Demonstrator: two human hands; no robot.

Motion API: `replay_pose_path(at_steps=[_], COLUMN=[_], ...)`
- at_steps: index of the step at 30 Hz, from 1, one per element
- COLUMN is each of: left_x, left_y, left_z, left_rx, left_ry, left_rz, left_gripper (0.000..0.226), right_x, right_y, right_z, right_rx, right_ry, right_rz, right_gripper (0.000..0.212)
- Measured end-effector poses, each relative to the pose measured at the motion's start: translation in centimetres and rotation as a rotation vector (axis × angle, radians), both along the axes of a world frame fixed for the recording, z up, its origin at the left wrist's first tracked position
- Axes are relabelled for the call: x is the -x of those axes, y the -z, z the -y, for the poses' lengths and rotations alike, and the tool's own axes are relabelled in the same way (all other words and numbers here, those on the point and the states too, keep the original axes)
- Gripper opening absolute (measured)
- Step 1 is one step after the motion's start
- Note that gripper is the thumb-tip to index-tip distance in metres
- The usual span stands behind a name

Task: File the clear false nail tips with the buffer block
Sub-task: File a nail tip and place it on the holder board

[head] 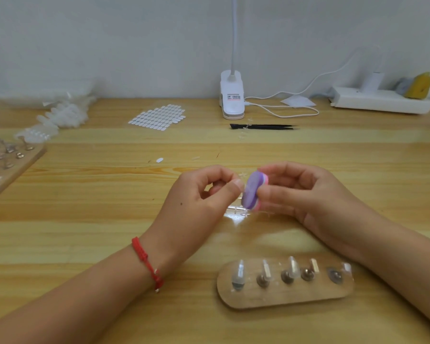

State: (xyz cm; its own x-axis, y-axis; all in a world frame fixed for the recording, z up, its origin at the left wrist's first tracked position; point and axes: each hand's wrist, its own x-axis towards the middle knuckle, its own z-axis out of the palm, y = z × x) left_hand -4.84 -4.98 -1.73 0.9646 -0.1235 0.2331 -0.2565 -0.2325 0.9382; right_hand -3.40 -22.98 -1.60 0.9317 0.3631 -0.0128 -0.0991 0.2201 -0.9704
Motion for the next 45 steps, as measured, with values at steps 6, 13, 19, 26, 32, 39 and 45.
replay_pose_path(at_steps=[6, 13, 19, 26, 32, 39, 45], left_x=[-0.08, -0.24, -0.74, -0.66, -0.26, -0.32, -0.52], left_y=[-0.04, 0.17, 0.17, -0.07, 0.02, 0.04, 0.04], left_z=[-0.03, 0.13, -0.24, -0.24, -0.01, -0.01, -0.28], left_rx=[0.039, 0.108, 0.142, 0.123, 0.109, 0.119, 0.131], left_ry=[-0.068, -0.081, -0.189, -0.104, -0.016, -0.111, -0.198], left_rz=[0.039, 0.033, 0.069, 0.066, 0.054, 0.078, 0.085], left_gripper=[0.019, 0.014, 0.023, 0.019, 0.016, 0.019, 0.015], right_x=[0.0, -0.39, -0.3, -0.15, -0.34, -0.5, -0.43], right_y=[-0.02, 0.02, -0.21, -0.18, -0.22, -0.14, -0.12], right_z=[0.02, 0.24, 0.16, 0.01, 0.24, 0.37, 0.11], right_rx=[0.128, -0.058, 0.0, 0.014, -0.049, -0.078, -0.002], right_ry=[-0.109, -0.02, -0.081, -0.109, -0.06, -0.044, -0.049], right_rz=[0.044, -0.045, -0.035, -0.023, -0.046, -0.058, -0.023], right_gripper=[0.035, 0.025, 0.03, 0.03, 0.027, 0.026, 0.027])
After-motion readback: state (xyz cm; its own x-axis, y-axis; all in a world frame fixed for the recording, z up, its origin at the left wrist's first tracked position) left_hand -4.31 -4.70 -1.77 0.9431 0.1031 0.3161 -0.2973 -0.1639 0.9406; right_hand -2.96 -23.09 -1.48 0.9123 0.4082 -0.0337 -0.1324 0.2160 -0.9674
